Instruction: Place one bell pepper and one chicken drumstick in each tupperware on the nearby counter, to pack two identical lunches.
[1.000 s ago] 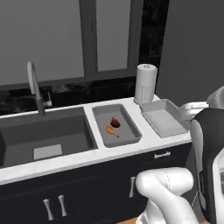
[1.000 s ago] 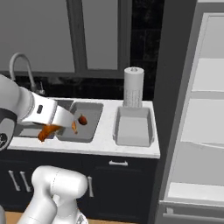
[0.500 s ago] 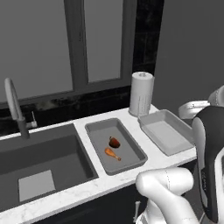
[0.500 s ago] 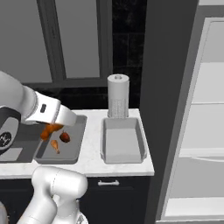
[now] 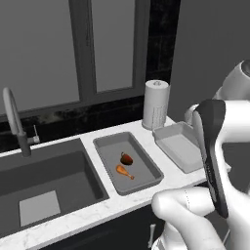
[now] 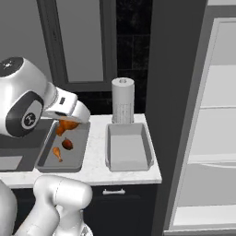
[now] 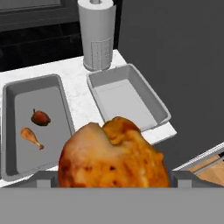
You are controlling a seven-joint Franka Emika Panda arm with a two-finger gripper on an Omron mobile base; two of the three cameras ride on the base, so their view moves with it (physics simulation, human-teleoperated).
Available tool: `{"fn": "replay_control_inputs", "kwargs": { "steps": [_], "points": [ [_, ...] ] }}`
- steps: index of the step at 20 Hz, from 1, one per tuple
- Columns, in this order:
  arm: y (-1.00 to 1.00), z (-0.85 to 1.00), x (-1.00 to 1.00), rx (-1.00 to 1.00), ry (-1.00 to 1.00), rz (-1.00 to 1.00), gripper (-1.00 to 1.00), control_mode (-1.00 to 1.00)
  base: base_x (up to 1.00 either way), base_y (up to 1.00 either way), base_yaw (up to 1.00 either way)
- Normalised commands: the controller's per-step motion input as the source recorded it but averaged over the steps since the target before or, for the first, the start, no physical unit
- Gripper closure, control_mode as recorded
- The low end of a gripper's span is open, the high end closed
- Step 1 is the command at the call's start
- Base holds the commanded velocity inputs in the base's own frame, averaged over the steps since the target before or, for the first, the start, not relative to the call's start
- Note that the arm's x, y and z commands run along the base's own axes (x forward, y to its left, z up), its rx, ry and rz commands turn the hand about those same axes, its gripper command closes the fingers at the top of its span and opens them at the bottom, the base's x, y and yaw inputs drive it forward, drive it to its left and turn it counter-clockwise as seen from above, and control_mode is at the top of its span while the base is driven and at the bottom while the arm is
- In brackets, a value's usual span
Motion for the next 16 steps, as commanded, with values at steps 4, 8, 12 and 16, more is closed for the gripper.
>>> {"fn": "replay_control_inputs", "kwargs": {
  "steps": [4, 8, 12, 16],
  "points": [
    [-0.01, -0.81, 0.99, 0.00, 0.13, 0.02, 1.00, -1.00, 0.00, 0.00, 0.00],
    [-0.20, -0.44, 0.65, 0.00, 0.18, 0.00, 1.00, -1.00, 0.00, 0.00, 0.00],
    [-0.34, -0.31, 0.37, 0.00, 0.05, -0.01, 1.00, -1.00, 0.00, 0.00, 0.00],
    [-0.41, -0.42, 0.51, 0.00, 0.05, 0.00, 1.00, -1.00, 0.00, 0.00, 0.00]
  ]
}}
